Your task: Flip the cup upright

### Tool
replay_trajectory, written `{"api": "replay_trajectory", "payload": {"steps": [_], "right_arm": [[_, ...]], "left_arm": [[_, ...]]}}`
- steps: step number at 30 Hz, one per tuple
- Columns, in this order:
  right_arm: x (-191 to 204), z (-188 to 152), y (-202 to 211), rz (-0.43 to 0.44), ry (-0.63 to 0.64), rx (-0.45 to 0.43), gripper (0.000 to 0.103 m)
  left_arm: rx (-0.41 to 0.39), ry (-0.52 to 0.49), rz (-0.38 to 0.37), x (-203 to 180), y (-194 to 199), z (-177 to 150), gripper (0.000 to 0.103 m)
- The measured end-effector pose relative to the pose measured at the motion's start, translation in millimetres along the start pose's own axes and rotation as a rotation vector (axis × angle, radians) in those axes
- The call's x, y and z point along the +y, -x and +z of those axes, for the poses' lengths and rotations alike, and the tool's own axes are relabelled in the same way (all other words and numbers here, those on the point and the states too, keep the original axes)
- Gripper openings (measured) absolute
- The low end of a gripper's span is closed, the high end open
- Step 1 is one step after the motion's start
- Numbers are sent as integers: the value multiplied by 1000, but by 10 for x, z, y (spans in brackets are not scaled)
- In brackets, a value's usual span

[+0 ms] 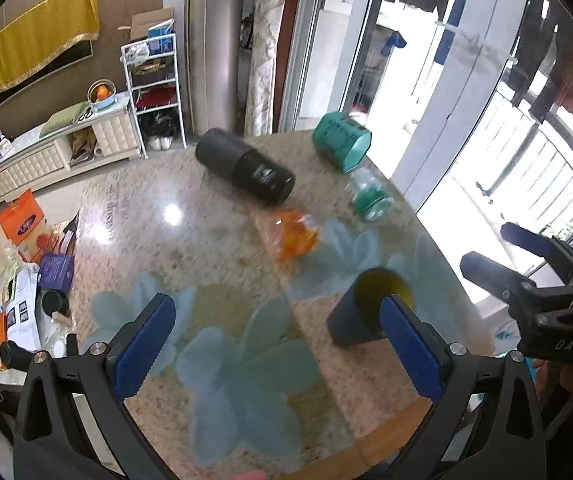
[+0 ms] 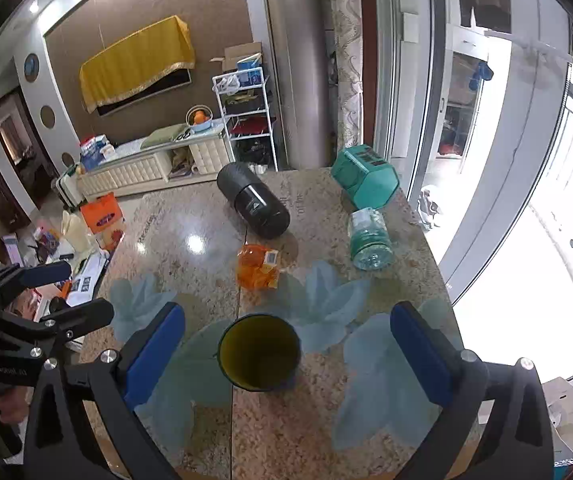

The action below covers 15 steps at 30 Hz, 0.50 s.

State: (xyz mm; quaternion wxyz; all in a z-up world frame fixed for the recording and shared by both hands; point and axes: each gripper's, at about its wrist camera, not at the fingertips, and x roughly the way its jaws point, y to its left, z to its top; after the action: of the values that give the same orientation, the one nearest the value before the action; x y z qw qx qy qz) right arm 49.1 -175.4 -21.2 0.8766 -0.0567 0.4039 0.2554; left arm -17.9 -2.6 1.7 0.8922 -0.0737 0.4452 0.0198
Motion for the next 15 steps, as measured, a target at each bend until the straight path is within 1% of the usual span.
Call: {"api": "replay_trajectory", "payload": {"steps": [6,11,15], "right_arm": [[-175,-82,100,9,-15,-5,103],[-298,-187,121,3,-22,14,103],[-396,-205,155,-4,-30,28,103]], "left_arm": [[-29,-9,6,-273,-7,-2,103],[-15,-15,6,-512,-100,-103,103],[3,-31,7,-680,-140,-175,103]]}}
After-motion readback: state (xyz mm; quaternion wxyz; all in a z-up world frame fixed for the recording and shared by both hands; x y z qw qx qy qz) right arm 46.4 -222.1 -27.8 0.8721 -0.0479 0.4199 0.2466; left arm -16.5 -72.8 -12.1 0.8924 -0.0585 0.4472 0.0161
